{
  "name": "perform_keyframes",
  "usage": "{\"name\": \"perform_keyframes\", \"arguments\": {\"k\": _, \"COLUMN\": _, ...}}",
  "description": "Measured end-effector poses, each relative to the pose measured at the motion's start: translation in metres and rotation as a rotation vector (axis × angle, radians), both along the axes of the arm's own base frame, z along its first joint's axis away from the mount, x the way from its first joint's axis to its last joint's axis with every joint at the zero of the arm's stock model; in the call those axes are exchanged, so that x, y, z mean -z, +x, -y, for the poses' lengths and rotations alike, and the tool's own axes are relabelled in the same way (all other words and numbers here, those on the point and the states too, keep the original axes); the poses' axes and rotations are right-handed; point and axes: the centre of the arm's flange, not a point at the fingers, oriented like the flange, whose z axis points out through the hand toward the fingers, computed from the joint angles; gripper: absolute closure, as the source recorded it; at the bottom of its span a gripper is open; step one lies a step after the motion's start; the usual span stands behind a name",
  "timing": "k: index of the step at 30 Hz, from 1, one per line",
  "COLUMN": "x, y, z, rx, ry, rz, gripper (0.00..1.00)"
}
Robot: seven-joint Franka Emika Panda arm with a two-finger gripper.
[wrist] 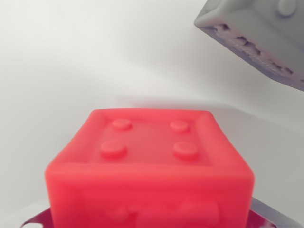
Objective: Destack cube
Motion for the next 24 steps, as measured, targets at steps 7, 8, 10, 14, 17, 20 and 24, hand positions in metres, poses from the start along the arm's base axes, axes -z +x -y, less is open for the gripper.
{"name": "perform_keyframes", "arguments": {"k": 7, "x": 0.011, "y": 0.000, "z": 0.000, "rx": 0.000, "ry": 0.000, "rz": 0.000, "gripper": 1.00}}
{"name": "perform_keyframes", "arguments": {"k": 8, "x": 0.011, "y": 0.000, "z": 0.000, "rx": 0.000, "ry": 0.000, "rz": 0.000, "gripper": 1.00}}
{"name": "perform_keyframes", "arguments": {"k": 10, "x": 0.014, "y": 0.000, "z": 0.000, "rx": 0.000, "ry": 0.001, "rz": 0.000, "gripper": 1.00}}
{"name": "perform_keyframes", "arguments": {"k": 14, "x": 0.018, "y": 0.000, "z": 0.000, "rx": 0.000, "ry": 0.000, "rz": 0.000, "gripper": 1.00}}
{"name": "perform_keyframes", "arguments": {"k": 17, "x": 0.021, "y": 0.000, "z": 0.000, "rx": 0.000, "ry": 0.000, "rz": 0.001, "gripper": 1.00}}
{"name": "perform_keyframes", "arguments": {"k": 20, "x": 0.023, "y": 0.000, "z": 0.000, "rx": 0.000, "ry": 0.000, "rz": 0.001, "gripper": 1.00}}
{"name": "perform_keyframes", "arguments": {"k": 24, "x": 0.024, "y": 0.000, "z": 0.000, "rx": 0.000, "ry": 0.000, "rz": 0.000, "gripper": 1.00}}
